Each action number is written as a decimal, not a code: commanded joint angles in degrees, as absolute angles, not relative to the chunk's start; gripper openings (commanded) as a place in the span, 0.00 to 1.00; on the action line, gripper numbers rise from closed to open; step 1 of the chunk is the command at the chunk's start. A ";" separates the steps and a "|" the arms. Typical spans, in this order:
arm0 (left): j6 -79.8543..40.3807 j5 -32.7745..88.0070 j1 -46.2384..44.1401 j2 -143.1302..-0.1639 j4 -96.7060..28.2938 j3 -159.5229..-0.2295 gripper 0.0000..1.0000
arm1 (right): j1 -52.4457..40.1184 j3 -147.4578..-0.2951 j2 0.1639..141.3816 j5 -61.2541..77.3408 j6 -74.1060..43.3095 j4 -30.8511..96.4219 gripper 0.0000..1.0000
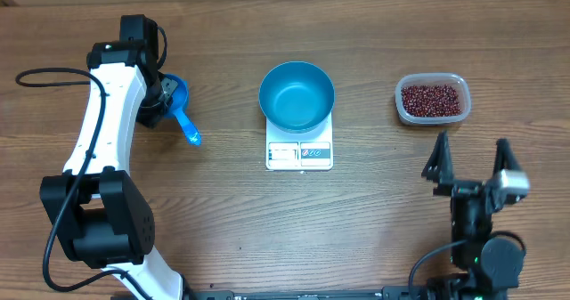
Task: Scoop item into bowl and weigh 150g on scale
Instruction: 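Grasp the blue scoop's cup rim with the left gripper and lift, then raise the scoop with the left gripper toward the right gripper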
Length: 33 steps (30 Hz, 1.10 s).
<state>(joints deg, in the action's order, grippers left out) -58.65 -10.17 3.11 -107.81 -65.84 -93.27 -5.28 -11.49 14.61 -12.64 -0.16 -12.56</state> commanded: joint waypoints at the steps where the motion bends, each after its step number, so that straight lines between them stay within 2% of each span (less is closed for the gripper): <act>1: -62.37 -11.51 3.29 -107.87 -65.73 -94.52 0.04 | -5.06 -19.97 25.67 -13.34 0.32 -12.73 1.00; 6: -66.85 -10.85 3.29 -107.87 -65.71 -94.52 0.04 | -5.06 -36.93 46.96 -6.96 0.30 -6.26 1.00; 9: -68.64 -7.99 3.29 -107.87 -65.28 -94.52 0.04 | -5.06 -49.84 59.66 1.72 -0.16 0.97 1.00; 16: -68.45 -0.78 2.02 -107.87 -59.96 -94.74 0.04 | -5.08 -71.59 78.30 15.25 -8.19 12.21 1.00; 21: -66.32 0.05 -2.20 -107.87 -55.86 -96.84 0.04 | -5.08 -74.54 82.06 24.45 -8.16 9.34 1.00; 25: -65.73 -0.60 -6.74 -107.87 -54.96 -101.89 0.04 | -5.08 -74.54 82.11 25.39 -9.56 7.90 1.00; 30: -66.39 -0.60 -11.60 -107.87 -54.98 -109.30 0.04 | -5.13 -74.54 82.11 26.28 -20.34 7.33 1.00; 33: -71.44 -0.58 -13.91 -107.87 -55.00 -113.47 0.04 | -5.13 -74.54 82.11 29.71 -28.40 5.74 1.00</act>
